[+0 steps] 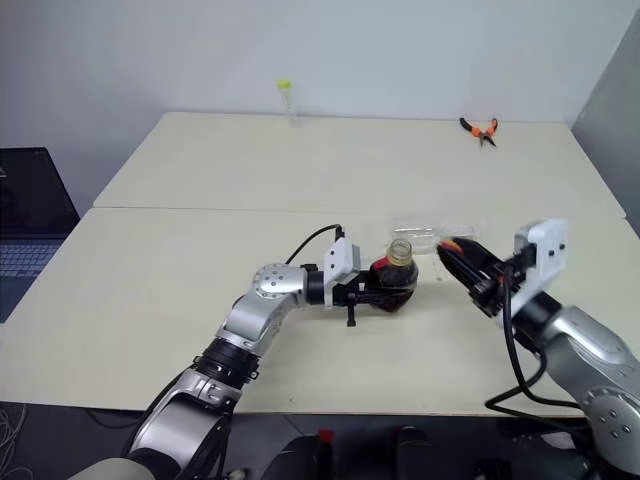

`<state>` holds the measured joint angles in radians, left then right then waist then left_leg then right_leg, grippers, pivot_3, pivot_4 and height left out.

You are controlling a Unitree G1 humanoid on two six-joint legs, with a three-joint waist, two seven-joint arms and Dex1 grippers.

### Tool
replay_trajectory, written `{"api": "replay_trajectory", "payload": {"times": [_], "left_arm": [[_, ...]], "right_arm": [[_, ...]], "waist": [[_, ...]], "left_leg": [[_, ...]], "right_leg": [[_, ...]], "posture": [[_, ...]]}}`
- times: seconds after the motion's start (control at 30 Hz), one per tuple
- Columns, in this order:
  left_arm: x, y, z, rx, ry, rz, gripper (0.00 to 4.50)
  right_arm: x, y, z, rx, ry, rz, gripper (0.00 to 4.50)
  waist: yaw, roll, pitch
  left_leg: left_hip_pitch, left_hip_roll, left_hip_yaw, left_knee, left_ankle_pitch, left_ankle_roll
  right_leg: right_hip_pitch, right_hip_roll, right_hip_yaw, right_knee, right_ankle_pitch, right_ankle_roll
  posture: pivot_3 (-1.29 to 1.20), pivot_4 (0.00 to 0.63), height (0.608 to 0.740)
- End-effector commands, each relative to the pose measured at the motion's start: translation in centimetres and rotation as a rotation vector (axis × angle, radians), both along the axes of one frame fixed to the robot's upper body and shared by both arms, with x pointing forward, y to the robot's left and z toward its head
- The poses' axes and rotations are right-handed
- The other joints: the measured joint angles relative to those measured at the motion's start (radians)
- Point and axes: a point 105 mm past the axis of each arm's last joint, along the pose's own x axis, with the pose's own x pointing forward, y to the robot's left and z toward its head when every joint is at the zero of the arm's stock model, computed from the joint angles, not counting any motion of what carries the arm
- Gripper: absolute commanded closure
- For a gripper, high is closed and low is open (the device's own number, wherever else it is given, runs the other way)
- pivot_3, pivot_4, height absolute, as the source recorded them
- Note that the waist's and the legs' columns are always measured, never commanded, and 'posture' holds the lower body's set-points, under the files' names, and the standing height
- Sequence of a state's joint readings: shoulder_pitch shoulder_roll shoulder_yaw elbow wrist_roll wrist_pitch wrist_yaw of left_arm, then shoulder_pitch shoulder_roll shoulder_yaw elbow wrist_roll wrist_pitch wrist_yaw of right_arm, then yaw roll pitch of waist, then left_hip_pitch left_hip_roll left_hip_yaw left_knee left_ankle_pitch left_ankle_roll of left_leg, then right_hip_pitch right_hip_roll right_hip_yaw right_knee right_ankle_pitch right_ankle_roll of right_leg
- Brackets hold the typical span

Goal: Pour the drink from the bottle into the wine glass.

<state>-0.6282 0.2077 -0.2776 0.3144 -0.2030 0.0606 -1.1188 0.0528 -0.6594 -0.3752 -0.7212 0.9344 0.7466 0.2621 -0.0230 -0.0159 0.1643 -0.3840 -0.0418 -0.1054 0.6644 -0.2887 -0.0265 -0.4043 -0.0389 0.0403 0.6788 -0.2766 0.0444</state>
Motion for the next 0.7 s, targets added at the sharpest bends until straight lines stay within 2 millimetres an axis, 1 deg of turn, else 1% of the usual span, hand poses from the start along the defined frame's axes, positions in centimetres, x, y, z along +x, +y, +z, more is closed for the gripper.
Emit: {"api": "replay_trajectory", "payload": {"times": [0.03,0.07,0.13,0.2,0.27,0.37,0.5,0.63,0.7], "left_arm": [[-1.3,-0.3,1.9,-0.044,-0.046,-0.083,3.86],[-1.5,-0.3,1.9,-0.037,-0.049,-0.102,3.86],[-1.6,-0.3,2.1,-0.032,-0.057,-0.118,3.86],[-1.6,-0.4,2.2,-0.029,-0.062,-0.123,3.86],[-1.6,-0.5,2.2,-0.022,-0.07,-0.139,3.86],[-1.6,-0.6,2.3,-0.016,-0.079,-0.151,3.86],[-1.4,-0.7,2.5,-0.021,-0.088,-0.144,3.86],[-1.4,-0.7,2.5,-0.027,-0.091,-0.134,3.86],[-1.4,-0.6,2.4,-0.028,-0.09,-0.126,3.86]], "right_arm": [[-0.9,-1.6,-1.3,-0.15,-0.019,-0.054,3.32],[-1.0,-2.6,-2.6,-0.173,0.015,-0.093,3.32],[-0.9,-4.1,-4.7,-0.184,0.053,-0.168,3.32],[-0.7,-4.6,-6.0,-0.193,0.069,-0.195,3.32],[-0.1,-5.3,-7.4,-0.193,0.086,-0.236,3.32],[0.6,-5.9,-8.7,-0.199,0.097,-0.263,3.32],[1.8,-6.4,-9.7,-0.177,0.098,-0.288,3.32],[2.2,-6.9,-10.5,-0.173,0.116,-0.29,3.32],[2.1,-6.9,-10.9,-0.174,0.134,-0.274,2.58]], "waist": [[-0.002,0.0,0.0],[-0.002,0.0,0.0],[-0.003,0.0,0.0],[-0.008,0.0,0.0],[-0.009,0.001,-0.001],[-0.007,0.001,-0.001],[-0.006,0.001,-0.001],[-0.006,0.001,-0.001],[-0.006,0.001,-0.001]], "left_leg": [[0.0,0.0,0.0,0.0,0.0,0.0],[0.001,0.001,0.0,0.0,0.0,0.0],[0.001,0.001,0.0,0.0,0.0,0.0],[0.002,0.001,0.001,0.0,0.0,0.0],[0.003,0.001,0.002,0.0,0.0,0.0],[0.003,0.001,0.002,0.0,0.0,0.0],[0.003,0.001,0.001,0.0,0.0,0.0],[0.003,0.001,0.001,0.0,0.0,0.0],[0.003,0.001,0.001,0.0,0.0,0.0]], "right_leg": [[0.0,0.0,0.0,0.0,0.0,0.0],[0.0,0.001,0.0,0.001,0.0,0.0],[0.0,0.001,-0.001,0.001,0.0,0.0],[0.001,0.001,0.001,0.002,0.0,0.0],[0.001,0.002,0.002,0.002,0.0,0.0],[0.001,0.002,0.002,0.002,0.0,0.0],[0.001,0.001,0.001,0.001,0.0,0.0],[0.001,0.001,0.001,0.001,0.0,0.0],[0.001,0.001,0.001,0.001,0.0,0.0]], "posture": [[0.0,0.15,0.74],[0.0,0.15,0.74],[0.0,0.15,0.74],[0.0,0.15,0.74],[0.0,0.15,0.74],[0.0,0.15,0.74],[0.0,0.15,0.74],[0.0,0.15,0.74],[0.0,0.15,0.74]]}}
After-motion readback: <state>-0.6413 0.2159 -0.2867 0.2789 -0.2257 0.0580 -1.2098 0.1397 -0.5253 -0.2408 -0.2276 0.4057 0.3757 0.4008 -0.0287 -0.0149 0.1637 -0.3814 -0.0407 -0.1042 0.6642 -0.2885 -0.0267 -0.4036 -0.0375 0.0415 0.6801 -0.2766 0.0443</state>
